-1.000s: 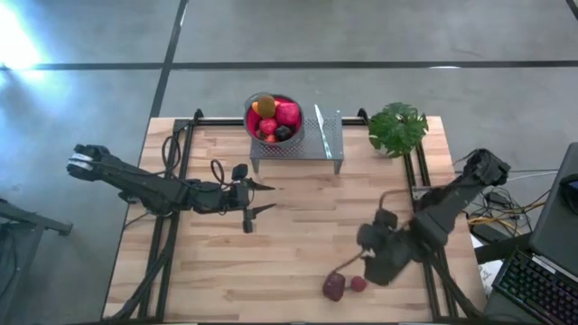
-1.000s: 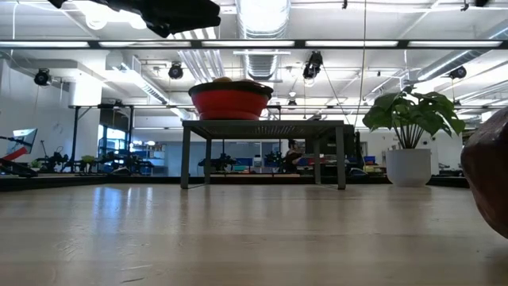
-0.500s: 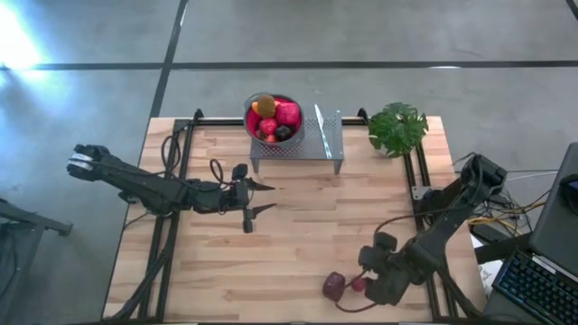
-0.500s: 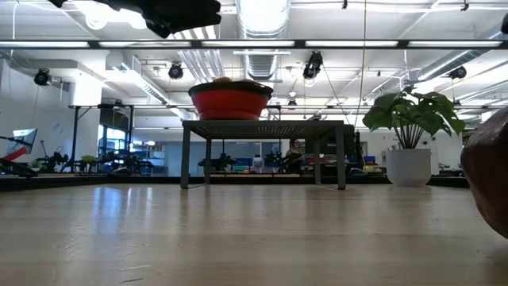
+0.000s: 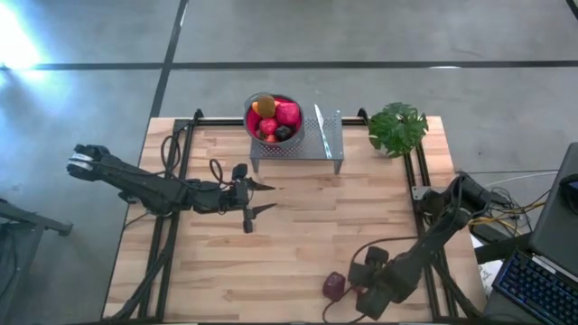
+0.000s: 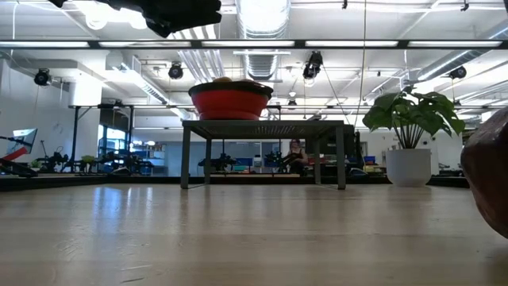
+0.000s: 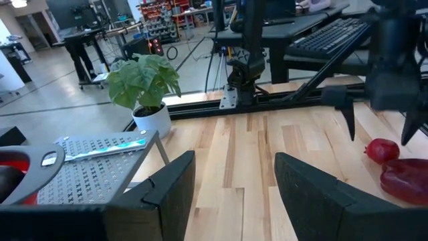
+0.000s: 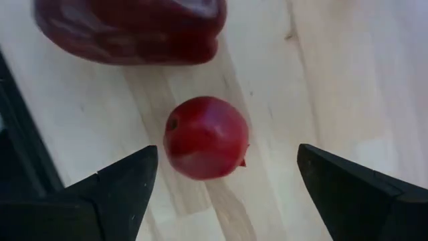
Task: Pick & Place Fruit
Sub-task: Put the red pomegranate into the red strainer bowl on the shelf
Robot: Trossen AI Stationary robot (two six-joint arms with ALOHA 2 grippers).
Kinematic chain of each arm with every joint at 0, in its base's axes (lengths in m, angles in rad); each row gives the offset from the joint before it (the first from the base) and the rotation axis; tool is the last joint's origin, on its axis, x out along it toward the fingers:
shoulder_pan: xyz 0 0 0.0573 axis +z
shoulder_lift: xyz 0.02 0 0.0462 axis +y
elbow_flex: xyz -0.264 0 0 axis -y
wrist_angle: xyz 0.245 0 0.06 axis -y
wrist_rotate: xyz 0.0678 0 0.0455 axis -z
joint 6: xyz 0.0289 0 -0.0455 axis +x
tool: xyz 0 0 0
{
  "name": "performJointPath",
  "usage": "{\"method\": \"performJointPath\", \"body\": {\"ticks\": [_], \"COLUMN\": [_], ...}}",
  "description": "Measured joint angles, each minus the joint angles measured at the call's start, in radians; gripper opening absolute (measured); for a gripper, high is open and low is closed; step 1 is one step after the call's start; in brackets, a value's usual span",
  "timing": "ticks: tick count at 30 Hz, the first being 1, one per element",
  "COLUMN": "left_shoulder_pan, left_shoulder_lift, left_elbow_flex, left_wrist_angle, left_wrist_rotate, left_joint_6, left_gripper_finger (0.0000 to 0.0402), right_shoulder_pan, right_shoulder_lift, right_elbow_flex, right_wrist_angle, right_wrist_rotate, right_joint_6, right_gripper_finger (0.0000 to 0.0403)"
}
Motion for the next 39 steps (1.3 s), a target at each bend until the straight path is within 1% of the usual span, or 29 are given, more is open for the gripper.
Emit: {"method": "performJointPath", "body": {"ticks": [5, 10, 14, 18, 22, 25, 30, 34, 36, 39], "left_shoulder_pan": [0.000, 0.000, 0.000, 0.000, 0.000, 0.000, 0.000, -0.005, -0.010, -0.018], "left_shoulder_lift": [0.000, 0.000, 0.000, 0.000, 0.000, 0.000, -0.001, -0.022, -0.050, -0.098], "left_elbow_flex": [0.000, 0.000, 0.000, 0.000, 0.000, 0.000, 0.000, 0.000, 0.000, 0.000], "left_wrist_angle": [0.000, 0.000, 0.000, 0.000, 0.000, -0.001, -0.001, -0.027, -0.050, -0.106], "left_wrist_rotate": [0.002, 0.002, 0.003, 0.006, 0.006, 0.006, 0.006, 0.003, -0.038, -0.157], "left_joint_6": [-0.001, -0.001, -0.004, -0.006, -0.009, -0.009, -0.009, 0.011, 0.014, 0.002], "left_gripper_finger": [0.0211, 0.0211, 0.0211, 0.0211, 0.0211, 0.0211, 0.0211, 0.0211, 0.0211, 0.0211], "right_shoulder_pan": [0.000, -0.010, -0.013, -0.013, -0.018, -0.021, -0.029, -0.064, -0.098, -0.167], "right_shoulder_lift": [0.085, 0.152, 0.176, 0.172, 0.149, 0.114, 0.027, -0.073, -0.122, -0.199], "right_elbow_flex": [0.016, 0.043, 0.062, 0.071, 0.064, 0.065, 0.066, 0.066, 0.066, 0.069], "right_wrist_angle": [0.004, 0.004, -0.004, -0.015, -0.036, -0.055, -0.203, -0.280, -0.279, -0.277], "right_wrist_rotate": [-0.010, -0.013, -0.025, -0.047, -0.048, -0.049, -0.032, 0.054, 0.103, 0.171], "right_joint_6": [-0.018, -0.051, -0.066, -0.065, -0.066, -0.070, -0.056, -0.085, -0.137, -0.244], "right_gripper_finger": [0.0346, 0.0325, 0.0297, 0.0259, 0.0223, 0.0210, 0.0213, 0.0217, 0.0218, 0.0218]}}
